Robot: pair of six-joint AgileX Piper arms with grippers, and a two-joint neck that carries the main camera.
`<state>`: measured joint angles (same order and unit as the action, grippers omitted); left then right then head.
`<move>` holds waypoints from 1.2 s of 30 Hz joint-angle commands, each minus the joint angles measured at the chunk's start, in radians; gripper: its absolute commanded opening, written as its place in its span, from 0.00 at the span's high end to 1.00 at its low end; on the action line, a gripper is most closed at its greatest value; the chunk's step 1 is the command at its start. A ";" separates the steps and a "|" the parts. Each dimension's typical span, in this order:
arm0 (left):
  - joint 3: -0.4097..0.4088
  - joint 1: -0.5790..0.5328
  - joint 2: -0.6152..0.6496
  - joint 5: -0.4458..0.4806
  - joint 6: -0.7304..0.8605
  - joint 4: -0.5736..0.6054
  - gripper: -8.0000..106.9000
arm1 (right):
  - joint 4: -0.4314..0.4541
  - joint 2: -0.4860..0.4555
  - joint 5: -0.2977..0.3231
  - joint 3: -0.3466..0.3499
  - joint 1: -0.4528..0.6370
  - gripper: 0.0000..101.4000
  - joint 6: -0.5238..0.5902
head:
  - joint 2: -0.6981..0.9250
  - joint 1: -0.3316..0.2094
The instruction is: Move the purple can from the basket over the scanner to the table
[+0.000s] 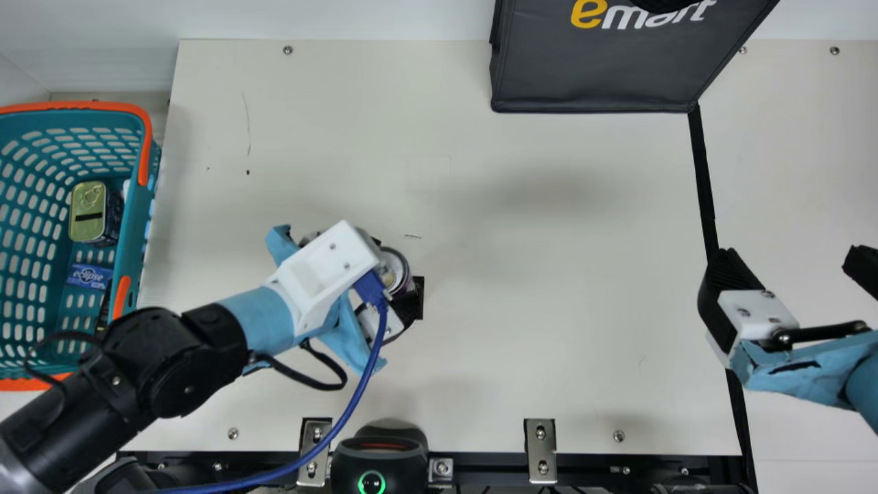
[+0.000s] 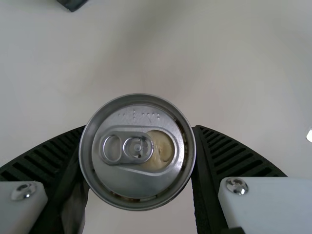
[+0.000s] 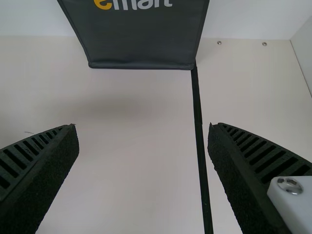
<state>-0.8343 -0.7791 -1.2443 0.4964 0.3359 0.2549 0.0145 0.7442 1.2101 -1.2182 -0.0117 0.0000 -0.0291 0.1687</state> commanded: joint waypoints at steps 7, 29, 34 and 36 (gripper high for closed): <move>-0.164 -0.035 -0.117 0.012 -0.107 -0.036 1.00 | 0.000 0.000 0.000 0.000 0.000 0.06 0.000 | 0.002 -0.030; -0.317 -0.069 -0.366 -0.027 -0.278 -0.092 1.00 | 0.000 0.000 0.002 0.000 0.000 0.06 0.000 | 0.002 -0.030; -0.320 -0.074 -0.381 -0.026 -0.296 -0.119 1.00 | 0.000 0.000 0.002 0.000 0.000 0.06 0.000 | 0.002 -0.030; -0.319 -0.075 -0.385 -0.027 -0.302 -0.127 1.00 | 0.000 0.000 0.002 0.000 0.000 0.06 0.000 | 0.002 -0.030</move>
<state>-1.1524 -0.8528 -1.6284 0.4695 0.0352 0.1297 0.0145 0.7442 1.2123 -1.2182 -0.0117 0.0000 -0.0291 0.1672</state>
